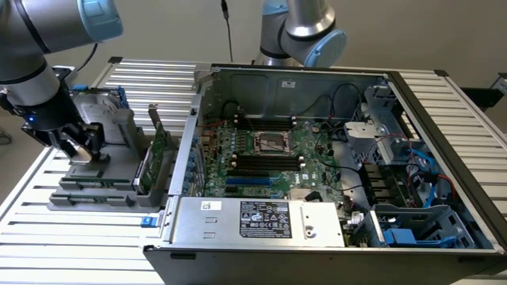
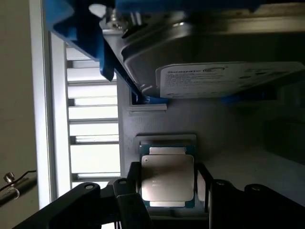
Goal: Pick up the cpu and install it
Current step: 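Pick up the cpu and move it towards the insertion slot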
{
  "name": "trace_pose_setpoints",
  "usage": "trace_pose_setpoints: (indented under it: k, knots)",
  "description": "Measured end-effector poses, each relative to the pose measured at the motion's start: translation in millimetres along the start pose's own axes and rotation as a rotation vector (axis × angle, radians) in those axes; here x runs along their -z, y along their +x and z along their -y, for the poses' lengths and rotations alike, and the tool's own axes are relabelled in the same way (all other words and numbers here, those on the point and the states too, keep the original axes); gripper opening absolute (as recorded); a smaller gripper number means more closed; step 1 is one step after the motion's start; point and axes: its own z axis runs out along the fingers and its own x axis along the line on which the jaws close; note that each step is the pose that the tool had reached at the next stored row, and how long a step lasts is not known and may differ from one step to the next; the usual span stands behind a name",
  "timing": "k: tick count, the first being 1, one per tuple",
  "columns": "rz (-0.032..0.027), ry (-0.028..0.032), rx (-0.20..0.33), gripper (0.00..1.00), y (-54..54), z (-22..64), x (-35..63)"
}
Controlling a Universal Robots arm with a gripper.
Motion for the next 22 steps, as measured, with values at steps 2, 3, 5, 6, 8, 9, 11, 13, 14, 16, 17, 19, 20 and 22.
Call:
trace_pose_setpoints:
  k: [2,3,5,6,8,9,11,13,14,16,17,19,20,22]
  knots:
    - [0.0002,-0.0011,0.000,0.55,0.1,-0.6,7.8]
    - [0.0001,-0.0015,0.000,0.55,0.2,-0.9,11.7]
    - [0.0001,-0.0022,0.000,0.55,0.3,-1.5,20.2]
    - [0.0000,-0.0025,0.000,0.55,0.3,-1.8,24.4]
    - [0.0001,-0.0031,-0.001,0.55,0.5,-2.4,33.0]
    - [0.0000,-0.0032,-0.001,0.55,0.5,-2.7,37.8]
    - [0.0001,-0.0037,-0.002,0.55,0.7,-3.4,46.7]
    - [0.0002,-0.0039,-0.003,0.55,0.8,-4.0,55.7]
    - [0.0003,-0.0039,-0.004,0.55,0.8,-4.3,60.0]
    - [0.0004,-0.0039,-0.006,0.55,0.8,-5.0,69.2]
    - [0.0005,-0.0039,-0.008,0.55,0.3,-5.3,74.1]
    - [0.0005,-0.0039,-0.010,0.55,-1.1,-6.0,83.1]
    - [0.0004,-0.0040,-0.010,0.55,-2.3,-6.5,87.6]
    - [0.0001,-0.0040,-0.011,0.55,-5.3,-7.2,96.6]
